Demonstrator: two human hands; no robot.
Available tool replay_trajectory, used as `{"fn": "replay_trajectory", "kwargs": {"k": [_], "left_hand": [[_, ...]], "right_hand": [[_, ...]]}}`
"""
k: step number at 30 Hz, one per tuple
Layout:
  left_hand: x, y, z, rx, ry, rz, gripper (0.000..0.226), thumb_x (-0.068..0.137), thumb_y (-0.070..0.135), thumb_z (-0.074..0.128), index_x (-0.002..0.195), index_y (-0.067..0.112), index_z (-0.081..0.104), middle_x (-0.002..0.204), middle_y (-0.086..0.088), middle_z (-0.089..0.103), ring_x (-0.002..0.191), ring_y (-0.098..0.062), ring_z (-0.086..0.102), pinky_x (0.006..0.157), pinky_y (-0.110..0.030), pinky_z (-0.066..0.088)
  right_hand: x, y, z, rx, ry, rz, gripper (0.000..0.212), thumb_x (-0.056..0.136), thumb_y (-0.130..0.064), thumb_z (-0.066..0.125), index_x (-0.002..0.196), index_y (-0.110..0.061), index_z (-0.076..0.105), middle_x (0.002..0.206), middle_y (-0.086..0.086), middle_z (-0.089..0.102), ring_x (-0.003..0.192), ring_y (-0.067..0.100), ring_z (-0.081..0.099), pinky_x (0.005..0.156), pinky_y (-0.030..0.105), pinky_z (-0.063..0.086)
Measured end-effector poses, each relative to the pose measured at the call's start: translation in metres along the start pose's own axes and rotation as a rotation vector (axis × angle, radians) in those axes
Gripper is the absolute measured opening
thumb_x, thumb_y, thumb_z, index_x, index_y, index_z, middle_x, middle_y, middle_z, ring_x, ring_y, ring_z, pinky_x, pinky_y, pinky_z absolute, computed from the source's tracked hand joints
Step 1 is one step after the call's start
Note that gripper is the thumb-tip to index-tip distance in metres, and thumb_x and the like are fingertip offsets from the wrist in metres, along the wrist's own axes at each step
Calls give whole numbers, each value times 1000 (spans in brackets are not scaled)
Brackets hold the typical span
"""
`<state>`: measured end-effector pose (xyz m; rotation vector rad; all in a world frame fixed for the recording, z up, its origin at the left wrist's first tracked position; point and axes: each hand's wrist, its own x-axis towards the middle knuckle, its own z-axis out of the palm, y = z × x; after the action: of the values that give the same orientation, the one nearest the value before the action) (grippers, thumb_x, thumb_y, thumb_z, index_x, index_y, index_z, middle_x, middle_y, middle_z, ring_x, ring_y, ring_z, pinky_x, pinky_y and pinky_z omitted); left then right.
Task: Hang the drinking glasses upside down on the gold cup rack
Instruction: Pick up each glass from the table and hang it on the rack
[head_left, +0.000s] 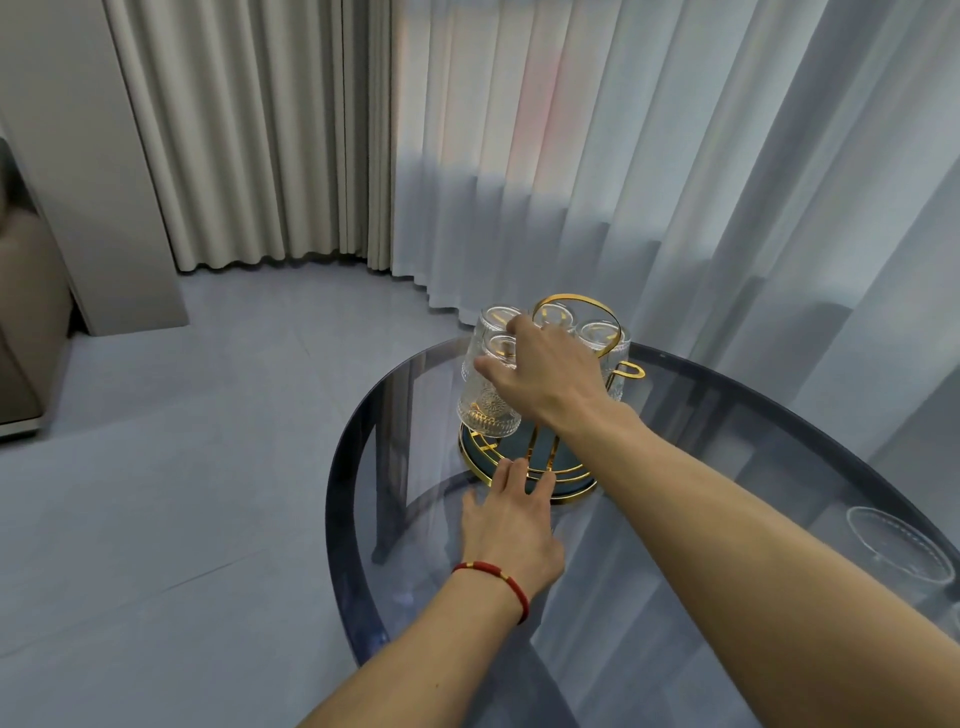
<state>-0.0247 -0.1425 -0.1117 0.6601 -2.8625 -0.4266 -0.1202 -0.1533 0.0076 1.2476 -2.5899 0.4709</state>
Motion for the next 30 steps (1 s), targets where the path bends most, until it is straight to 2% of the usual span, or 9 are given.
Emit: {"fn": "replay_trajectory", "kwargs": {"k": [7,9,11,14,16,21,25,28,30], "left_hand": [[-2,5,-3,-44,56,-6,58,89,28,60,144,20,42,156,-7,32,145,-25,25,106,-48,40],[-2,10,-5,-71,122,5,49,88,25,57,136,17,50,144,-8,47,134,-26,40,99,-43,45],[-2,17,-10,-143,230,32,35,87,25,56,122,17,61,122,-4,62,114,-24,52,90,-37,47],[-5,30,-14,-286,366,123,18,87,25,61,102,17,66,97,-2,67,95,-22,54,85,-36,47],[-9,40,-14,-385,392,190,18,87,21,65,103,14,68,93,-3,67,90,-20,54,82,-37,49],[-20,70,-14,-515,369,242,19,84,15,68,103,15,70,88,1,65,84,-13,59,78,-29,53],[-34,91,-11,-535,306,259,18,85,11,69,102,18,70,86,3,65,83,-10,60,76,-28,56],[-45,102,-7,-556,318,282,20,84,11,69,102,19,69,87,4,65,84,-8,60,73,-24,53],[-53,108,-4,-562,309,303,21,84,13,69,103,20,68,89,5,65,85,-7,60,72,-21,52]], "right_hand": [[-14,5,3,-119,-8,23,67,98,-66,38,143,-17,47,141,16,57,131,38,51,103,57,41],[-28,12,1,-110,88,5,60,100,-60,36,138,-16,52,136,14,59,126,35,52,100,52,41],[-49,25,-4,-48,198,-35,48,99,-49,40,129,-16,60,127,10,62,117,30,55,96,46,42],[-90,60,-13,17,288,-69,35,97,-37,49,121,-17,65,120,6,64,111,25,56,95,42,43],[-122,87,-20,31,299,-47,32,94,-34,52,117,-17,67,116,4,66,108,24,58,92,41,45],[-203,151,-28,-47,278,99,23,88,-23,65,110,-17,69,109,0,67,103,24,59,88,39,45],[-239,184,-39,-72,262,252,25,84,-21,68,108,-15,71,110,3,67,108,27,59,96,40,41],[-252,203,-52,-159,260,383,37,82,-29,71,117,-15,71,123,11,61,123,33,52,111,54,33],[-261,214,-57,-236,223,499,56,80,-40,75,130,-16,64,138,18,51,135,38,41,115,62,25]]}}
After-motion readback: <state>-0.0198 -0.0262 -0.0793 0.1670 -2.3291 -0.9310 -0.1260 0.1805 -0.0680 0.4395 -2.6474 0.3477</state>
